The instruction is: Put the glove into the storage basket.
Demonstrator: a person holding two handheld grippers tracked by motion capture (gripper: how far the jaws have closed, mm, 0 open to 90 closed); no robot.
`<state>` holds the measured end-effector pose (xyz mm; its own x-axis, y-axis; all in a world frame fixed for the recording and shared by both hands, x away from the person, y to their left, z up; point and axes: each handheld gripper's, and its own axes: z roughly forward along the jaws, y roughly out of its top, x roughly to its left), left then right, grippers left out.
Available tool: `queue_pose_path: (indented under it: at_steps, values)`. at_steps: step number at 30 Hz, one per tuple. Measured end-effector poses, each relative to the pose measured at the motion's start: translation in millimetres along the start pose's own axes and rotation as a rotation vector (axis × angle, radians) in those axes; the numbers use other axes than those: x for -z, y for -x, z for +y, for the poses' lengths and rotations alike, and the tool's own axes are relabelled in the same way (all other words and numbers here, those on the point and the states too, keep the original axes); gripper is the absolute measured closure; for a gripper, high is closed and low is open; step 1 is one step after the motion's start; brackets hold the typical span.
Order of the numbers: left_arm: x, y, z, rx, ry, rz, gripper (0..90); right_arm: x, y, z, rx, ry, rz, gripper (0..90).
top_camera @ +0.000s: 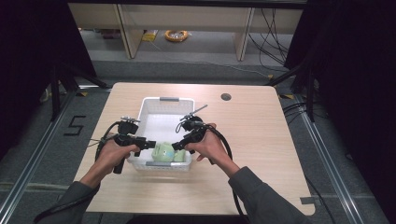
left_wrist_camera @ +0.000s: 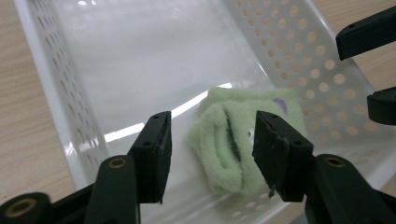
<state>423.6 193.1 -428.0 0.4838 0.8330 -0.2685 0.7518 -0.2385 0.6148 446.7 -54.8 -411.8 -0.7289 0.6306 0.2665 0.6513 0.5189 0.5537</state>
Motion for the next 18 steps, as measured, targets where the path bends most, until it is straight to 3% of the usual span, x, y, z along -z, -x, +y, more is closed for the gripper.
queue_pose_path:
  at_steps: [2, 4, 5, 9, 11, 13, 18]
  values:
    - [2.9, 4.9, -2.3, 0.024, 0.006, -0.006, 44.2, 5.0, -0.5, -3.0, 0.005, 0.013, 0.015, 36.6]
    - [6.7, 8.2, -4.8, 0.016, 0.024, -0.019, 42.5, 10.4, -1.4, -6.5, 0.027, 0.03, 0.012, 36.2]
    - [8.1, 10.9, -6.8, 0.022, 0.035, -0.024, 41.7, 13.3, -1.3, -8.6, 0.058, 0.048, 0.011, 36.1]
    - [12.2, 17.9, -14.1, 0.0, 0.023, -0.039, 36.7, 25.1, -5.7, -17.4, 0.071, 0.068, 0.015, 35.1]
    - [14.1, 22.8, -17.6, 0.019, 0.044, -0.046, 34.2, 31.7, -7.3, -21.7, 0.061, 0.075, 0.002, 35.0]
    - [16.0, 27.4, -20.7, 0.014, 0.061, -0.056, 32.7, 35.4, -6.0, -26.1, 0.076, 0.096, 0.031, 34.7]
    - [20.2, 41.7, -31.1, 0.0, 0.088, -0.087, 31.9, 45.4, -2.6, -40.0, 0.08, 0.122, 0.022, 34.0]
